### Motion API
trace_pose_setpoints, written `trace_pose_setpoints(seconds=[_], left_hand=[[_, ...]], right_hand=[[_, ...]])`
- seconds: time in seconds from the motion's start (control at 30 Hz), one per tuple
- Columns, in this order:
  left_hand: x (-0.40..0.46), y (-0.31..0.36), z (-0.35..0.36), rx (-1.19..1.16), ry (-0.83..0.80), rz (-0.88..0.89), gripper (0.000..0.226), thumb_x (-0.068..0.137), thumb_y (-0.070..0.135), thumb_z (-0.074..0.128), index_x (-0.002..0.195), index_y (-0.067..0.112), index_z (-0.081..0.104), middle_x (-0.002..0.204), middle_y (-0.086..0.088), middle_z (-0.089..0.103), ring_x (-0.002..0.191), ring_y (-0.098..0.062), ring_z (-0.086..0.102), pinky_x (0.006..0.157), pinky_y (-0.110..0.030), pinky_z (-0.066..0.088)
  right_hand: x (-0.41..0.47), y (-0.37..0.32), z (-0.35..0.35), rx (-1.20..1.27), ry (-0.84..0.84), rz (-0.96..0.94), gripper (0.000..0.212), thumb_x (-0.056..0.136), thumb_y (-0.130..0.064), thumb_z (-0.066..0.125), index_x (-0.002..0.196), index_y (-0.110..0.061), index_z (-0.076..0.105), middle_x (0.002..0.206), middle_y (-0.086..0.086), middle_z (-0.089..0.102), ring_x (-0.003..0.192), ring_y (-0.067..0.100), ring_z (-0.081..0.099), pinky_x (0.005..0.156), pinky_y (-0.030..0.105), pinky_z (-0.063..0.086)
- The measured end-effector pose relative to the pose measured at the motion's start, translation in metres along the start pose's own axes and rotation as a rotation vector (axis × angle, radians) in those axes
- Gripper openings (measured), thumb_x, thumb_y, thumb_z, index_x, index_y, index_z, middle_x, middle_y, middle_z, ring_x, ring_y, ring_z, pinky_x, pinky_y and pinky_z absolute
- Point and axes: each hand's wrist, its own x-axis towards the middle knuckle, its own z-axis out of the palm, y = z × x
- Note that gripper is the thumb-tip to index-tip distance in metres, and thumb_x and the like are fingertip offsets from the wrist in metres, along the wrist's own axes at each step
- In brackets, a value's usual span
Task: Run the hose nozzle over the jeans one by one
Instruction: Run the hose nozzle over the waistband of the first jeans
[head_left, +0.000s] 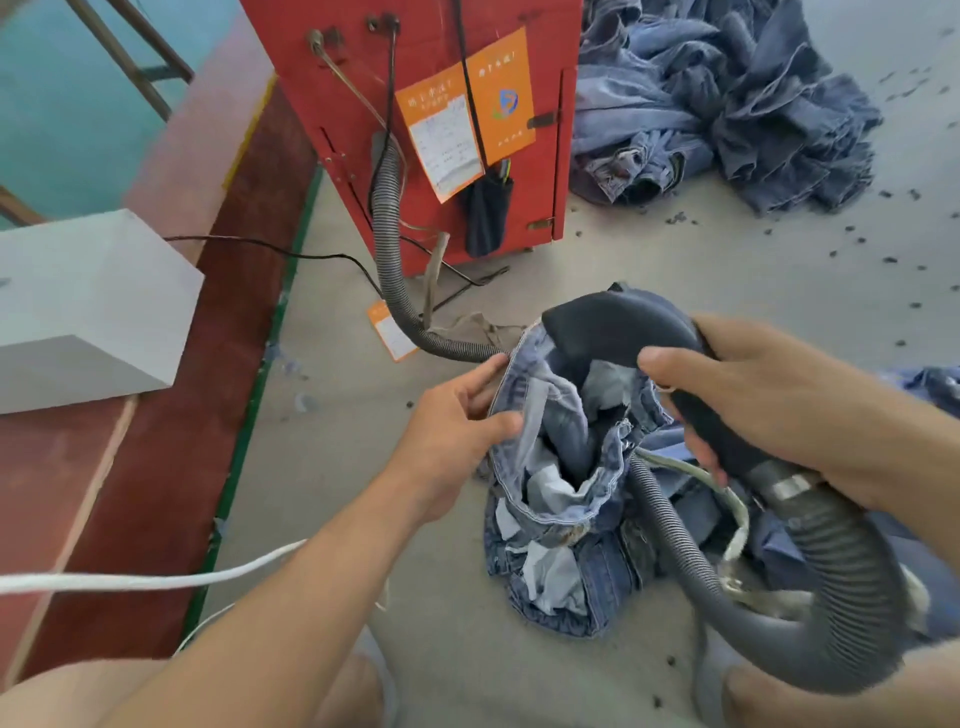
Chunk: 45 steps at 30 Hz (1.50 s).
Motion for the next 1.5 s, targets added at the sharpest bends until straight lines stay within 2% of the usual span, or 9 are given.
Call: trace_pose_setpoints(seconds=[0.23,0.4,0.5,0.6,0.7,0.83,1.13,1.3,1.5], left_hand=[[-0.004,-0.001,0.001,0.006,-0.107,-0.019,0.063,0.096,-0.016,0.052,0.145,0.024,0.056,0.124,-0.002,0.075,0.113,-0.021,0.071,0.076,-0.026,0.058],[-0.004,-0.001,-0.003,-0.035,0.024,-0.063,0.043,0.1,-0.01,0.048,0.114,0.023,0.072,0.106,-0.002,0.077,0.097,-0.029,0.067,0.075,-0.038,0.055],[-0.001,0.0,-0.008,-0.087,0.07,-0.075,0.04,0.103,-0.007,0.046,0.119,0.022,0.069,0.112,0.0,0.077,0.098,-0.023,0.072,0.089,-0.049,0.055],[0.0,-0.002,-0.012,-0.129,0.082,-0.086,0.04,0.104,-0.006,0.046,0.125,0.021,0.066,0.117,-0.001,0.077,0.103,-0.024,0.074,0.084,-0.046,0.06],[0.0,-0.004,-0.015,-0.173,0.081,-0.102,0.043,0.103,-0.005,0.047,0.13,0.023,0.064,0.122,-0.003,0.075,0.105,-0.027,0.072,0.079,-0.046,0.059],[-0.003,-0.003,-0.009,-0.223,0.072,-0.094,0.046,0.101,-0.009,0.047,0.133,0.02,0.062,0.12,-0.006,0.074,0.099,-0.027,0.072,0.07,-0.045,0.061],[-0.022,0.009,0.035,-0.389,0.0,-0.038,0.057,0.096,-0.022,0.039,0.137,0.013,0.057,0.126,-0.009,0.073,0.111,-0.03,0.072,0.079,-0.046,0.062],[-0.033,0.009,0.051,-0.516,0.053,-0.046,0.055,0.095,-0.023,0.037,0.134,0.01,0.058,0.125,-0.013,0.072,0.11,-0.032,0.072,0.079,-0.043,0.063],[-0.036,-0.01,0.051,-0.252,0.209,-0.236,0.061,0.092,-0.024,0.047,0.134,0.019,0.056,0.111,-0.002,0.078,0.097,-0.024,0.076,0.068,-0.034,0.063]], right_hand=[[0.023,-0.008,0.022,-0.052,0.111,-0.017,0.025,0.105,-0.028,0.053,0.094,-0.005,0.051,0.059,0.013,0.057,0.048,0.03,0.057,0.047,0.053,0.053],[0.01,0.009,-0.014,-0.079,0.18,-0.03,0.026,0.103,-0.033,0.056,0.092,-0.009,0.053,0.057,0.005,0.057,0.041,0.024,0.057,0.039,0.033,0.049],[-0.001,0.025,-0.013,-0.202,0.212,-0.036,0.016,0.101,-0.042,0.056,0.107,-0.027,0.052,0.052,0.008,0.064,0.039,0.028,0.06,0.045,0.04,0.051],[-0.003,0.042,-0.014,-0.15,0.304,-0.027,0.046,0.1,-0.042,0.057,0.137,-0.054,0.033,0.057,0.014,0.068,0.043,0.033,0.065,0.049,0.043,0.056],[-0.002,0.055,-0.019,-0.162,0.368,-0.065,0.058,0.104,-0.037,0.055,0.129,-0.079,0.025,0.052,0.004,0.067,0.039,0.023,0.064,0.037,0.028,0.05],[0.017,0.076,-0.012,-0.06,0.36,0.034,0.018,0.107,-0.035,0.051,0.103,-0.04,0.068,0.052,-0.005,0.06,0.043,0.013,0.059,0.046,0.032,0.052],[0.044,0.112,0.05,-0.258,0.342,0.166,0.066,0.068,-0.092,0.061,0.081,-0.028,0.052,0.076,0.01,0.061,0.078,0.018,0.049,0.05,0.032,0.035],[0.057,0.12,0.041,-0.289,0.415,0.143,0.015,0.085,-0.033,0.069,0.079,-0.028,0.056,0.068,0.006,0.064,0.08,0.024,0.058,0.051,0.035,0.042],[0.051,0.119,0.015,0.193,0.455,0.151,0.017,0.097,-0.015,0.069,0.083,-0.023,0.068,0.065,0.006,0.063,0.051,0.021,0.057,0.052,0.039,0.052]])
